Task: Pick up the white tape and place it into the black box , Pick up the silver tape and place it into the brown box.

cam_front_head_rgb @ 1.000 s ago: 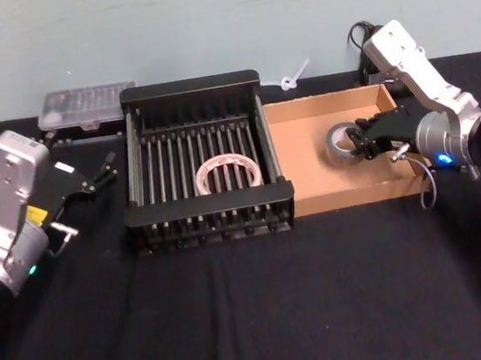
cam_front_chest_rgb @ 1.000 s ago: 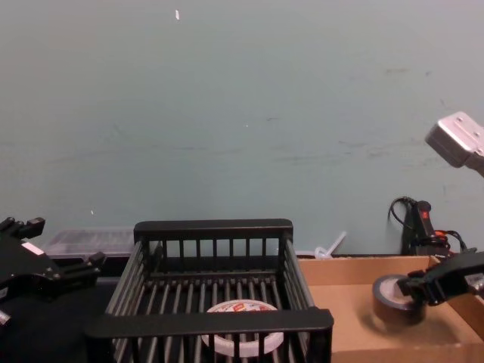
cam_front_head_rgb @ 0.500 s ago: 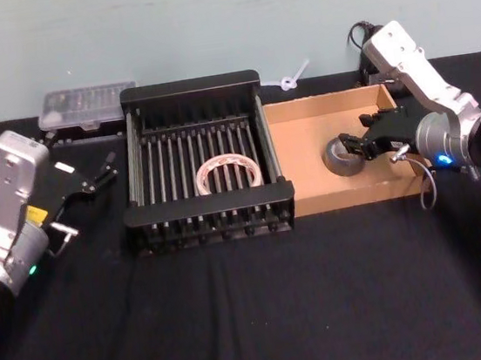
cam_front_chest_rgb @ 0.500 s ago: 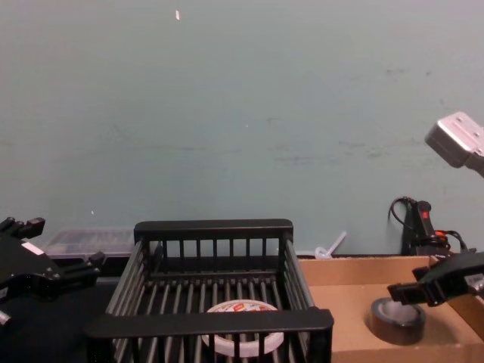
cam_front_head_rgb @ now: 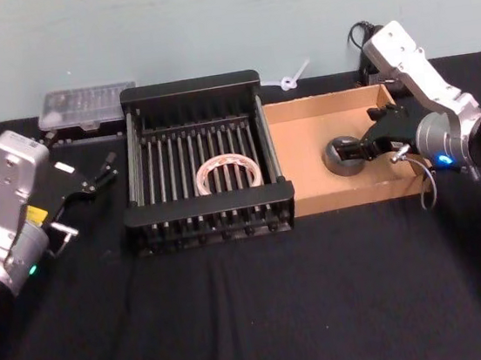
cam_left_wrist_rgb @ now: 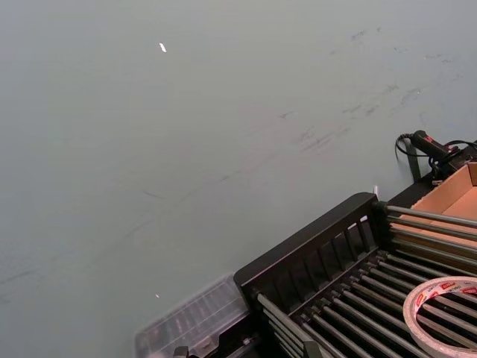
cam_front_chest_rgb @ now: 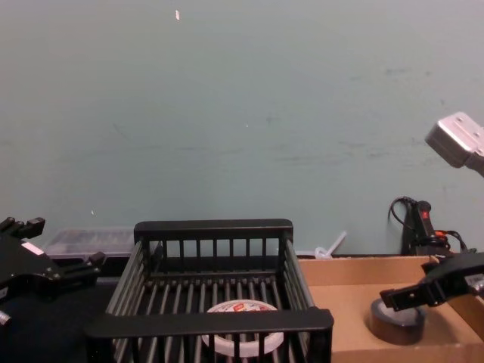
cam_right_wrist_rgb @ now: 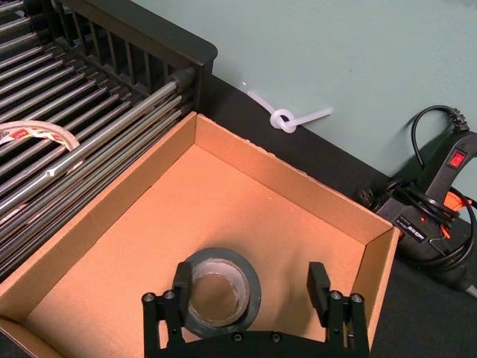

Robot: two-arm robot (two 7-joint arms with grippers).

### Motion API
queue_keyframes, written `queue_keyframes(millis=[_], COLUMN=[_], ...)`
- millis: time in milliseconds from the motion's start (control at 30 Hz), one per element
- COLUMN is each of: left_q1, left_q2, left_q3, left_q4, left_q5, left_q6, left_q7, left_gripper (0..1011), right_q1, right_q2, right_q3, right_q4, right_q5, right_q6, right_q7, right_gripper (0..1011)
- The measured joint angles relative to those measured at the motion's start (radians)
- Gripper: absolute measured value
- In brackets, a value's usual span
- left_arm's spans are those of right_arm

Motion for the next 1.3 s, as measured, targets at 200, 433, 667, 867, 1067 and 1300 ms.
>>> queue_keyframes(millis=[200,433,667,867,1067,1300], left_q1=[0.000,0.000,0.000,0.000,0.000,0.000], left_q2=[0.000,0.000,0.000,0.000,0.000,0.000], left_q3=[0.000,0.000,0.000,0.000,0.000,0.000], left_q4=[0.000,0.000,0.000,0.000,0.000,0.000], left_q5=[0.000,0.000,0.000,0.000,0.000,0.000], left_q6=[0.000,0.000,0.000,0.000,0.000,0.000], left_q7=[0.000,0.000,0.000,0.000,0.000,0.000], left_gripper=[1001,1001,1001,1001,1001,1001], right_q1=[0.000,-0.028,-0.137,-0.262,-0.362,-0.439], right_q2=[0.000,-0.008,-0.036,-0.046,-0.039,-0.031], right_q3=[0.000,0.037,0.113,0.137,0.156,0.185], right_q4=[0.000,-0.032,-0.143,-0.237,-0.285,-0.314], right_q5=[0.000,0.000,-0.009,-0.088,-0.151,-0.173], right_q6=[0.000,-0.005,-0.066,-0.206,-0.317,-0.358], right_q7=[0.000,-0.034,-0.172,-0.315,-0.395,-0.423], right_gripper=[1002,1002,1002,1002,1002,1002])
